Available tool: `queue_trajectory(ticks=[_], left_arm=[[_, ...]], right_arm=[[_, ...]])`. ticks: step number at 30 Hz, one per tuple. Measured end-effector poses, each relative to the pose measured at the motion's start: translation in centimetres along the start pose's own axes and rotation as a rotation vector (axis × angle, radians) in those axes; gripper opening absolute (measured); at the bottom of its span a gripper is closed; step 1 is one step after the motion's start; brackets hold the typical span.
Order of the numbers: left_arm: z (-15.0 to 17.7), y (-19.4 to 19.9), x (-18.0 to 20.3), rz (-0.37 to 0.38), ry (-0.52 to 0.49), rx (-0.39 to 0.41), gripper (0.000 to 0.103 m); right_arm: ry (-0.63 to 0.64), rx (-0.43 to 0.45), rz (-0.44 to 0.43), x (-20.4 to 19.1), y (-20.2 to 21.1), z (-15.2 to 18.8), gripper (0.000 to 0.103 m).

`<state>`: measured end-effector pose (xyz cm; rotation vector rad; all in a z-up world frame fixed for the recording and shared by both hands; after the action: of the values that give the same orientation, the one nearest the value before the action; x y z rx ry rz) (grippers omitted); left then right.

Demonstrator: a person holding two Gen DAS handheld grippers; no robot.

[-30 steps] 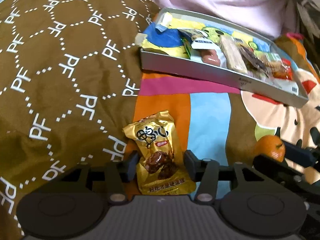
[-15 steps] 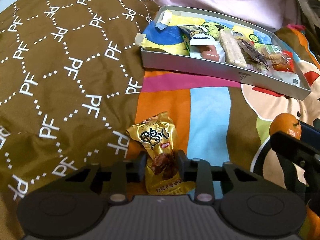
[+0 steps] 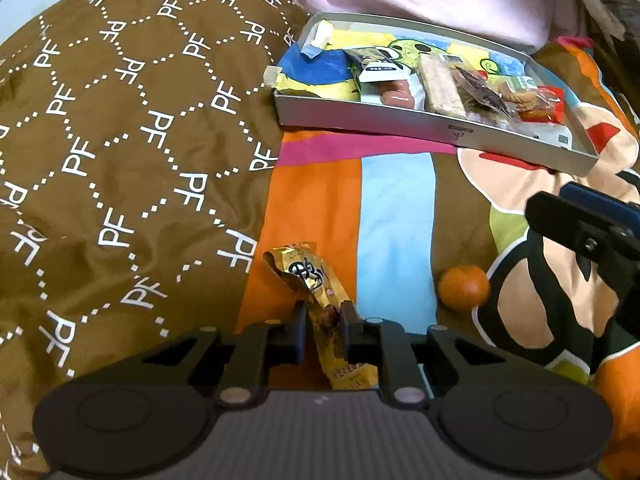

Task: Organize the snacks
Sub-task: 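Grasp the gold duck-snack pack with the left tool while the right grasps the mandarin, then lift the duck-snack pack and mandarin and carry both toward the tray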

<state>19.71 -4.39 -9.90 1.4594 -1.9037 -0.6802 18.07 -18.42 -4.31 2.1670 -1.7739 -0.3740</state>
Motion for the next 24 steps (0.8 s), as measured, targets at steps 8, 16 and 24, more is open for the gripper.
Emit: queue_trajectory(ticks=[8, 16, 24], left_arm=[[0.6, -0.3, -0.3, -0.012, -0.003, -0.016, 0.022], [0.9, -1.2, -0.5, 0.006, -0.020, -0.025, 0.031], [0.8, -1.6, -0.8, 0.046, -0.006, -0.006, 0.028]], right_arm=[[0.031, -0.095, -0.017, -0.4, -0.9, 2.1, 0.041], [0.091, -0.231, 0.003, -1.0, -3.3, 6.0, 0.048], [0.041, -0.292, -0.006, -0.7, -5.9, 7.7, 0.049]])
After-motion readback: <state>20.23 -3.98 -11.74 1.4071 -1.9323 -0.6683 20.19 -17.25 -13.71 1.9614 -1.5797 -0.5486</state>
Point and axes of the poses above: each gripper's, at about its wrist camera, not at the fingertips, and y roughly against the way its jaws point, x to its right, z to its underside, the point moved 9 cm from there along -y, roughly the way its jaws point, and after that the axes turned 9 degrees about z, right-handed, at the moved point
